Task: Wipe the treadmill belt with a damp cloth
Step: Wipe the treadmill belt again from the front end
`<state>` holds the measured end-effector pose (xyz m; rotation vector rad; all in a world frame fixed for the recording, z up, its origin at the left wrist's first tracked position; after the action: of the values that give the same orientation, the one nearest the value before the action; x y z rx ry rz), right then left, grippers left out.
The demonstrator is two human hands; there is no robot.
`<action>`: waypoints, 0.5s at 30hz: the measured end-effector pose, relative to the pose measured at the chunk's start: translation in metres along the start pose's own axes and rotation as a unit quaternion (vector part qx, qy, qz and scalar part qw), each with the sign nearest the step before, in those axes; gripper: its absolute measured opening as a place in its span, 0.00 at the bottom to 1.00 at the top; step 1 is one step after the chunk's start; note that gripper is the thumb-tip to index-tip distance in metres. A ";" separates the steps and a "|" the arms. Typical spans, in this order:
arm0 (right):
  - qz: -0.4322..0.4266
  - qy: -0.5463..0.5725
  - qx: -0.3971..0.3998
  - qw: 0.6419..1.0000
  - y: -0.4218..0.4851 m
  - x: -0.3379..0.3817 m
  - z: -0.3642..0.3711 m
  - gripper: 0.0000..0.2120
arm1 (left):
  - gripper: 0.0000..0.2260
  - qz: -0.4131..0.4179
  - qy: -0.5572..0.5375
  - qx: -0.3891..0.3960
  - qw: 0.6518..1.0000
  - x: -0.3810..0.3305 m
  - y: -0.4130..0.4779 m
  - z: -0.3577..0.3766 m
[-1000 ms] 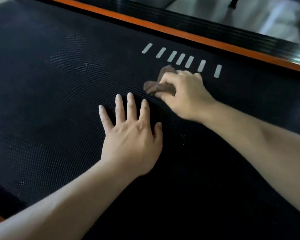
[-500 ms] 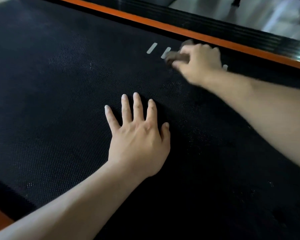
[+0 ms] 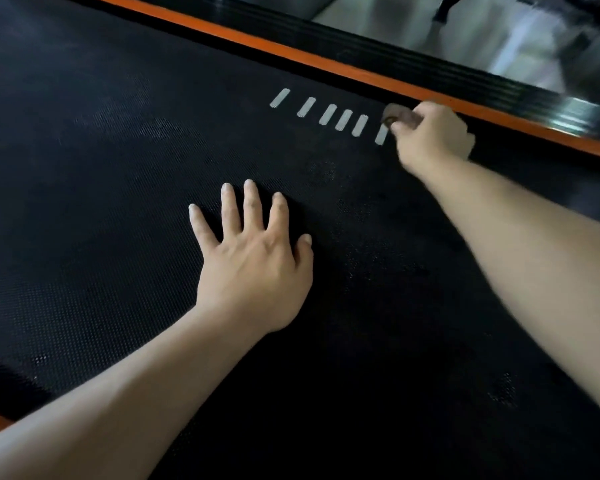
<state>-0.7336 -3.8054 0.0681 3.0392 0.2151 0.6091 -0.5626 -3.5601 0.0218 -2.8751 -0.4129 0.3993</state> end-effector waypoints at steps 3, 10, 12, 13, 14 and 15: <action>-0.111 0.020 0.085 0.990 -0.042 0.016 0.015 0.10 | 0.32 0.002 0.000 0.001 1.000 0.000 0.000 0.000; -0.090 -0.062 0.027 0.994 -0.032 -0.007 -0.009 0.12 | 0.32 -0.002 -0.005 0.005 1.000 -0.002 -0.002 0.000; 0.006 -0.023 -0.002 1.000 -0.007 -0.024 -0.017 0.11 | 0.32 0.001 -0.006 0.002 1.000 -0.003 -0.002 0.000; 0.017 -0.022 -0.002 1.000 -0.007 -0.025 -0.016 0.10 | 0.32 0.002 -0.006 0.001 1.000 -0.002 -0.002 -0.001; 0.015 -0.023 0.014 1.000 -0.014 -0.023 -0.012 0.11 | 0.32 0.002 -0.006 0.001 1.000 -0.001 -0.003 -0.001; -0.014 -0.023 0.027 0.999 -0.027 -0.018 -0.009 0.11 | 0.32 0.001 -0.007 -0.001 1.000 -0.001 -0.003 -0.002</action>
<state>-0.7572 -3.7809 0.0680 3.0922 0.2771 0.5400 -0.5639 -3.5578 0.0242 -2.8772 -0.4127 0.4206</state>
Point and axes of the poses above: each hand's wrist, its own y-axis towards the middle knuckle, its own z-axis out of the palm, x = y × z, the point moved 6 cm from there along y, towards the middle knuckle, and after that the axes turned 14 degrees about x, right-handed, at the moved point
